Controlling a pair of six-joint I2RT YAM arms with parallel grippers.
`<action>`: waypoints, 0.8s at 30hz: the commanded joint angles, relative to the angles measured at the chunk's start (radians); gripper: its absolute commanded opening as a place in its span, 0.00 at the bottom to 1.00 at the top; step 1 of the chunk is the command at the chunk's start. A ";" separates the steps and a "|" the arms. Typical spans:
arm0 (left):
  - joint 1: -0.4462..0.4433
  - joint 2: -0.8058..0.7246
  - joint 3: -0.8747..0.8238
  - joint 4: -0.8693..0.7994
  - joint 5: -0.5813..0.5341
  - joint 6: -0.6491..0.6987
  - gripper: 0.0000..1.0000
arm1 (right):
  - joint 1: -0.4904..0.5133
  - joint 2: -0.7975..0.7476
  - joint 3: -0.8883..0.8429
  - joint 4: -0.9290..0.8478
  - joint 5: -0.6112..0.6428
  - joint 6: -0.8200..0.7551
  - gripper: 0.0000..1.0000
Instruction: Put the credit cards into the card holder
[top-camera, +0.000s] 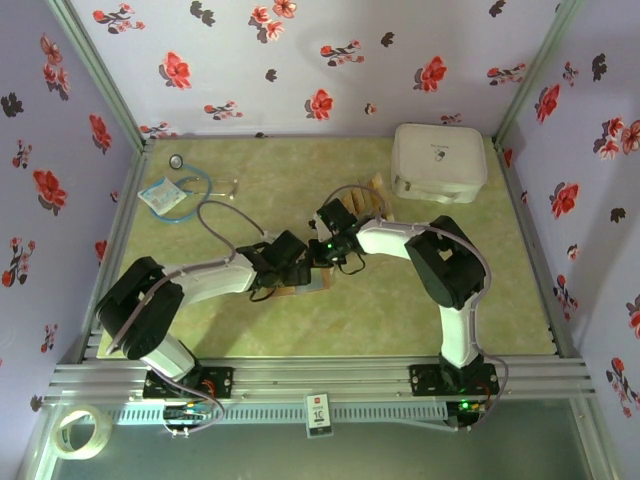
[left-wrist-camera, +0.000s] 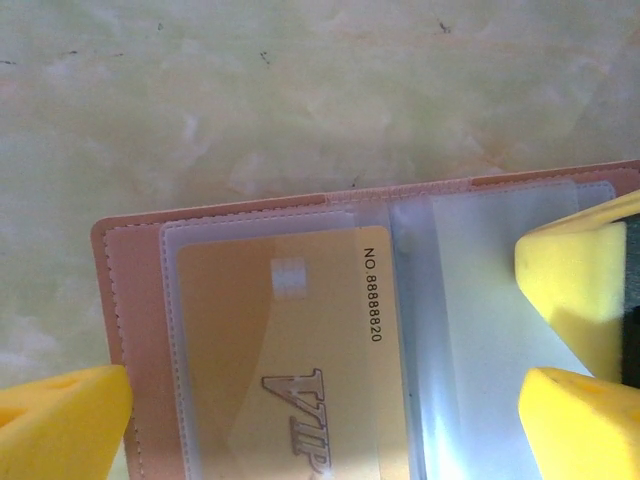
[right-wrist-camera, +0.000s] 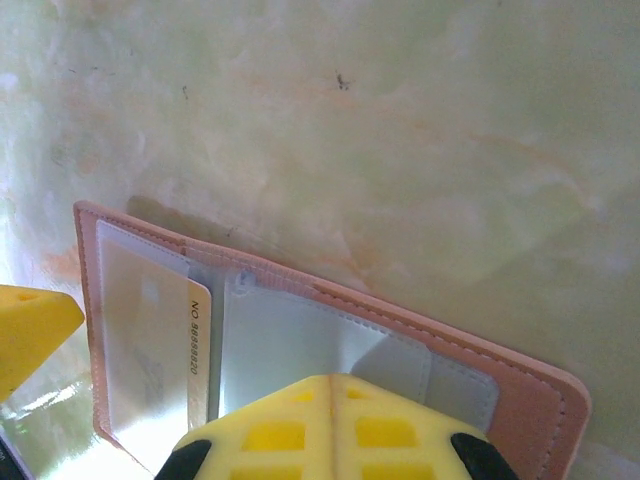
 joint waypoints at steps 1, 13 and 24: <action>-0.016 -0.052 -0.006 -0.056 -0.012 0.030 1.00 | 0.012 -0.022 -0.016 0.005 -0.011 0.022 0.01; -0.015 -0.123 -0.026 -0.077 -0.025 -0.008 1.00 | -0.019 -0.085 0.043 -0.093 0.030 -0.044 0.02; -0.015 -0.115 -0.034 -0.077 -0.031 -0.010 1.00 | -0.040 -0.038 0.048 -0.114 0.031 -0.074 0.02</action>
